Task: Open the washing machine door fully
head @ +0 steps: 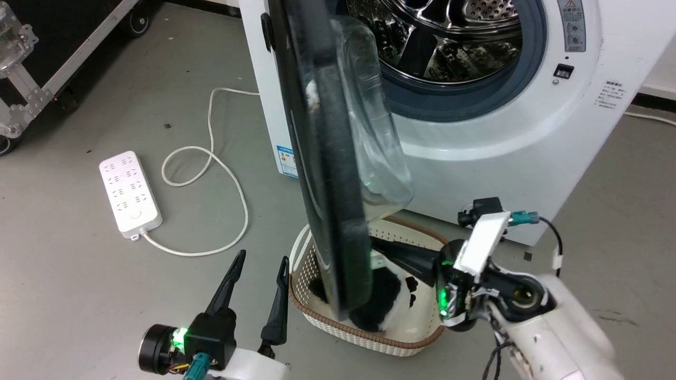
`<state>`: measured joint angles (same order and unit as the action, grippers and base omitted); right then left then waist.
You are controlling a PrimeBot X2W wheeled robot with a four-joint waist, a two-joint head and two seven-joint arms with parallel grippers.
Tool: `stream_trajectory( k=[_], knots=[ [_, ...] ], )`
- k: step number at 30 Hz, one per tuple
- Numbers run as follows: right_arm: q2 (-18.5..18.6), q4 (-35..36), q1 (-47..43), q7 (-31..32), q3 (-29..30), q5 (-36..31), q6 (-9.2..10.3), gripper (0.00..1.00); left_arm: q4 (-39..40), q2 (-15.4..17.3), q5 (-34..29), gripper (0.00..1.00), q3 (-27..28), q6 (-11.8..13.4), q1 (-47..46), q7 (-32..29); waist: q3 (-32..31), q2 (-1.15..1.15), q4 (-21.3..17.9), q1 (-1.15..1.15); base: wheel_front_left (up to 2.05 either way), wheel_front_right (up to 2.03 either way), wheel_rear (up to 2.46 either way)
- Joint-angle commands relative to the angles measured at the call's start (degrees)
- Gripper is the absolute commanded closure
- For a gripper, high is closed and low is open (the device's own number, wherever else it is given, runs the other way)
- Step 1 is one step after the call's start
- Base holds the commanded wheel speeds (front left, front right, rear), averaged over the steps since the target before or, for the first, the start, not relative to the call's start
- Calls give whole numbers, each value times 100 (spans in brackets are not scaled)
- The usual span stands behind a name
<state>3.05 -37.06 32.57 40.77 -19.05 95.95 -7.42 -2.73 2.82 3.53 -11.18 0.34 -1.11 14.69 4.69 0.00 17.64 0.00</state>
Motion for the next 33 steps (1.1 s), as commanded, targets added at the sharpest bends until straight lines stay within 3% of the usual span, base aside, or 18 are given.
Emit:
stream_trajectory(
  k=[1, 3, 4, 5, 6, 10, 11, 12, 15, 20, 24, 29, 33],
  knots=[
    [-17, 70, -112, -175, -95, 116, -7, 100, -19, 12, -39, 0, 22, -16, 77, 30, -8, 0, 4, 0, 0, 0, 0],
    [-17, 83, -109, -379, -143, 163, -7, 100, -24, 18, -39, 0, 51, -22, 80, 30, -30, 0, 0, 0, 0, 0, 0],
    [-7, 85, -97, -511, -132, 137, -7, 80, -23, 24, -39, 0, 71, -22, 85, 30, -48, 0, -10, 0, 0, 0, 0],
    [-7, 85, -97, -511, -132, 137, -7, 80, -23, 24, -39, 0, 71, -22, 85, 30, -48, 0, -10, 0, 0, 0, 0],
    [66, 114, -91, -749, -95, 71, -7, 0, -23, 48, -39, 0, 119, -22, 103, 30, -103, 0, -44, 0, 0, 0, 0],
    [280, 306, -130, -1144, 25, -66, -7, 0, -9, 82, -30, 0, 209, -8, 136, 30, -197, 0, -136, 0, 0, 0, 0],
    [512, 574, -200, -1567, 101, -345, -7, 0, 8, 95, -11, 0, 274, 1, 158, 30, -250, 0, -222, 0, 0, 0, 0],
    [512, 574, -200, -1567, 101, -345, -7, 0, 8, 95, -11, 0, 274, 1, 158, 30, -250, 0, -222, 0, 0, 0, 0],
    [874, 1138, -421, -2340, 217, -925, -7, 0, 24, 115, 26, 0, 374, 4, 183, 30, -337, 0, -381, 0, 0, 0, 0],
    [1635, 2083, -996, -3970, 136, -2840, -7, 0, 46, 164, 90, 0, 558, -9, 229, 30, -471, 0, -706, 0, 0, 0, 0],
    [2099, 2321, -1547, -5014, 222, -4868, -7, 0, 100, 204, 108, 0, 694, 3, 314, 30, -543, 0, -982, 0, 0, 0, 0],
    [1726, 2897, -2340, -5463, 1110, -6921, -7, 0, 158, 247, 154, 0, 842, -10, 458, 30, -549, 0, -1275, 0, 0, 0, 0],
    [972, 3620, -3065, -5528, 1908, -8209, -7, 0, 176, 274, 190, 0, 963, -7, 569, 30, -543, 0, -1438, 0, 0, 0, 0]
  ],
)
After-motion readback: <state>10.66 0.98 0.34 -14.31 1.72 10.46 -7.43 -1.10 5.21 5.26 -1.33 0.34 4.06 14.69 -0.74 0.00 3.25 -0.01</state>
